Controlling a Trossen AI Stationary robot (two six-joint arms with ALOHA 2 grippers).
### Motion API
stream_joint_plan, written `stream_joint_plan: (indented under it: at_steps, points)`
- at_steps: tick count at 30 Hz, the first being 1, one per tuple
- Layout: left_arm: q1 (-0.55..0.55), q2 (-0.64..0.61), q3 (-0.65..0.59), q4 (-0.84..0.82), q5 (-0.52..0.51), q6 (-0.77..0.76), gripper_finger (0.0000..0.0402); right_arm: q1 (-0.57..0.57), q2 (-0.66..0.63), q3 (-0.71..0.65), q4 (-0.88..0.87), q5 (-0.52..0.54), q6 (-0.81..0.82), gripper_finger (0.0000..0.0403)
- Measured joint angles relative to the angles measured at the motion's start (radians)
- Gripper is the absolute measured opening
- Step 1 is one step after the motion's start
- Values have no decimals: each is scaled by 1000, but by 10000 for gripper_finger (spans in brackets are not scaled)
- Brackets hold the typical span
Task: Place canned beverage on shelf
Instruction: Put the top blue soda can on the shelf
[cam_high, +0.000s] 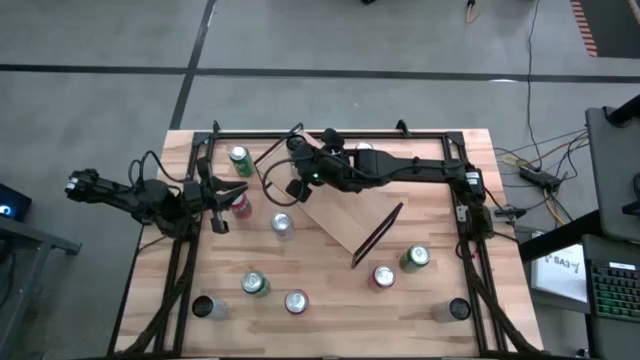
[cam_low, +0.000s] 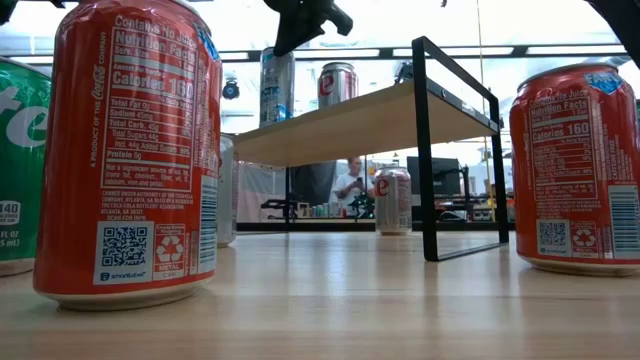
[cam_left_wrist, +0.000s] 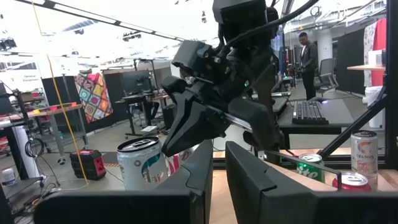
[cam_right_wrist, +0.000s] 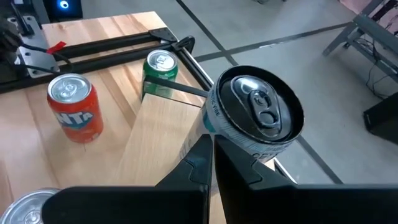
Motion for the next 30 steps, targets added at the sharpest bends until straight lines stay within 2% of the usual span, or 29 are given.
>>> stream_joint_plan:
  at_steps: [15, 30]
  points:
    - [0, 0, 0, 1, 0, 0, 27, -26, 0, -5, 101, 0, -91, 9]
    - [0, 0, 0, 2, 0, 0, 27, -59, 0, -5, 100, -1, -105, 9]
